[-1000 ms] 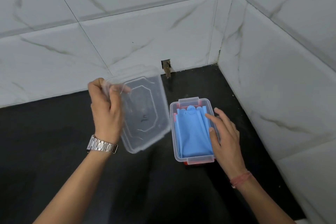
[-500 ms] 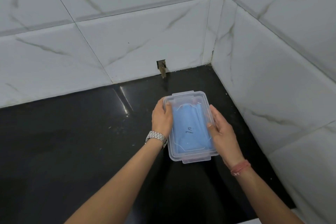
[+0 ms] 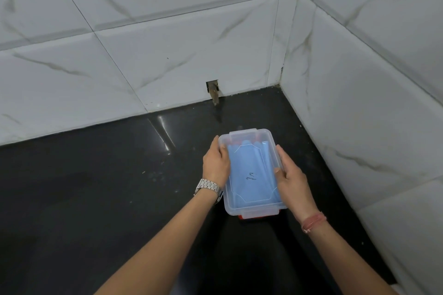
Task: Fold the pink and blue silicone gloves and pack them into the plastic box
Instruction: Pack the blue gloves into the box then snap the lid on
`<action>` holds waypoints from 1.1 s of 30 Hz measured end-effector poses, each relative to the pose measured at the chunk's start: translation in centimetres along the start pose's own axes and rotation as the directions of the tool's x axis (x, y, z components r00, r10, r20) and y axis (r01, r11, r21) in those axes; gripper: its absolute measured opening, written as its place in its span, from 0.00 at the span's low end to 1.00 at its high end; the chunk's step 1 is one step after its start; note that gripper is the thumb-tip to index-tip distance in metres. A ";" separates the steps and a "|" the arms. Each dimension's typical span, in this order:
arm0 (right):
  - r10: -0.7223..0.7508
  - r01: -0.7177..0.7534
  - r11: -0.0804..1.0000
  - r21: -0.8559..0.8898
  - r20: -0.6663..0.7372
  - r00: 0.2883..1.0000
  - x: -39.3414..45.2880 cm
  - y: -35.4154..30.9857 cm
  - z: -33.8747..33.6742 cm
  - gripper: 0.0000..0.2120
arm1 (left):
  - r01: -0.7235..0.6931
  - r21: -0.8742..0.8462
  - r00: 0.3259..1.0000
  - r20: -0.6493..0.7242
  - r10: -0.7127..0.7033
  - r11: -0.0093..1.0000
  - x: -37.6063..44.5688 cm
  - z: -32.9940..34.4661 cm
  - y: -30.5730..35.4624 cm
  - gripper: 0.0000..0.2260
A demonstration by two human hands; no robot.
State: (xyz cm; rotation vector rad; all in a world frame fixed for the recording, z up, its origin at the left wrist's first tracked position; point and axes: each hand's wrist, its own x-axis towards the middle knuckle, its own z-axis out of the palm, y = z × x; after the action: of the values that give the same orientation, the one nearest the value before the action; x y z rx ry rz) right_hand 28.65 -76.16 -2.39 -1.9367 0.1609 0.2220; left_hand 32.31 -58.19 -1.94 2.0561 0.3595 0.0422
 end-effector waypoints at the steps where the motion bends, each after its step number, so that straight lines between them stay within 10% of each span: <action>1: -0.001 0.001 1.000 -0.006 0.002 1.000 -0.3 0.1 0.0 0.25 | 0.005 0.003 1.000 0.008 -0.005 1.000 -0.1 0.0 -0.1 0.18; 7: -0.026 0.024 1.000 -0.015 -0.092 0.995 2.5 -2.4 -1.2 0.20 | 0.008 0.068 1.000 -0.024 -0.007 0.998 1.5 -0.5 0.4 0.17; 15: 0.037 -0.031 0.872 -0.488 0.001 0.999 12.3 -5.3 0.9 0.25 | -0.006 0.533 0.998 0.060 -0.031 0.846 6.2 0.2 2.1 0.24; 33: -0.010 -0.061 0.851 -0.521 -0.132 0.991 7.7 0.2 0.8 0.23 | 0.044 0.349 0.999 -0.031 -0.035 0.936 0.6 0.3 -1.1 0.17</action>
State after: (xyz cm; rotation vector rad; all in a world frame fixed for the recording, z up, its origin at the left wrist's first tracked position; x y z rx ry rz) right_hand 36.07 -75.57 -4.60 -2.5015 0.2304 0.1661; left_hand 32.71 -57.81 -3.10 2.4014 0.4488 -0.0236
